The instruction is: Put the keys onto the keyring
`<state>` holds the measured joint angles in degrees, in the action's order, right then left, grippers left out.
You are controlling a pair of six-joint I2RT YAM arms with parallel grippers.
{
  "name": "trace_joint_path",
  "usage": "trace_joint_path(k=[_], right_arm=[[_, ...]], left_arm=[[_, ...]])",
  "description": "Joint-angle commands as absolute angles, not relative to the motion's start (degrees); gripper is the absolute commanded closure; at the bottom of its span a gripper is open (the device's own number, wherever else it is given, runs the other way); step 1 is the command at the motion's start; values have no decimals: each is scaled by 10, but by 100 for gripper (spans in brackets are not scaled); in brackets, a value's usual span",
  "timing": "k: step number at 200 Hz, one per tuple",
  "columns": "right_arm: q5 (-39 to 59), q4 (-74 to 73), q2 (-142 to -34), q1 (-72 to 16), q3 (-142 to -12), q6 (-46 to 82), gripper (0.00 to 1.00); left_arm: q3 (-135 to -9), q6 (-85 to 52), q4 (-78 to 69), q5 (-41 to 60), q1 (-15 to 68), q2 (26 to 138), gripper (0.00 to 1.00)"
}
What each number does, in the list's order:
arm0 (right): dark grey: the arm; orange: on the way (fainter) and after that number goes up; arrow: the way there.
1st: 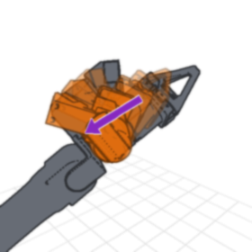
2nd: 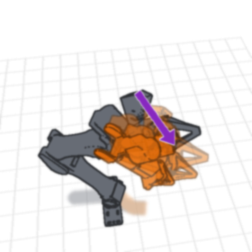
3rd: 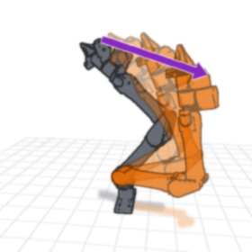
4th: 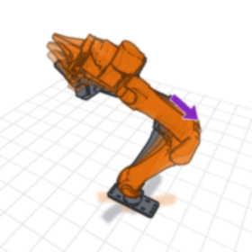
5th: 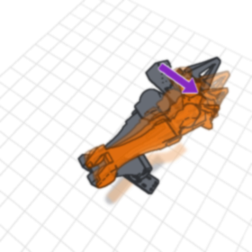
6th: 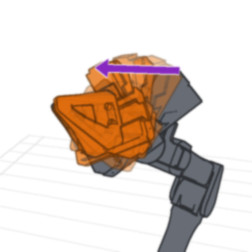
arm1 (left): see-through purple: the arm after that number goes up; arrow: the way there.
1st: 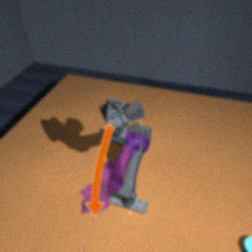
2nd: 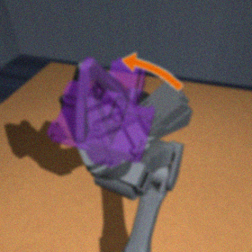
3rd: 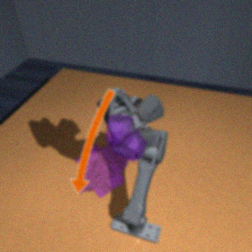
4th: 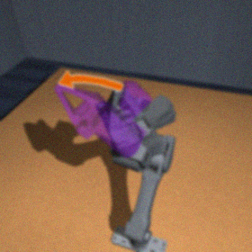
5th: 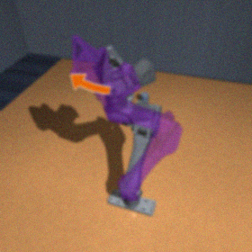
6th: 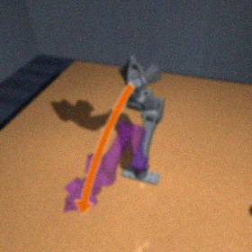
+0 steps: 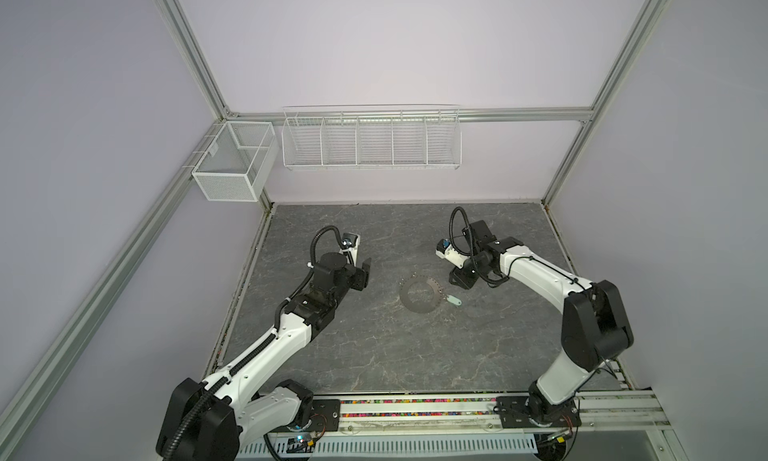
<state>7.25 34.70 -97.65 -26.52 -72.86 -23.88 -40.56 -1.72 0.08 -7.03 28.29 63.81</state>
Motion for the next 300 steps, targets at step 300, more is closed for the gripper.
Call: trace_joint_path(k=[300], right_arm=[[-80, 243, -1205, -451, -861, -127, 73]], left_arm=[[-420, -92, 11, 27, 246, 662, 32]])
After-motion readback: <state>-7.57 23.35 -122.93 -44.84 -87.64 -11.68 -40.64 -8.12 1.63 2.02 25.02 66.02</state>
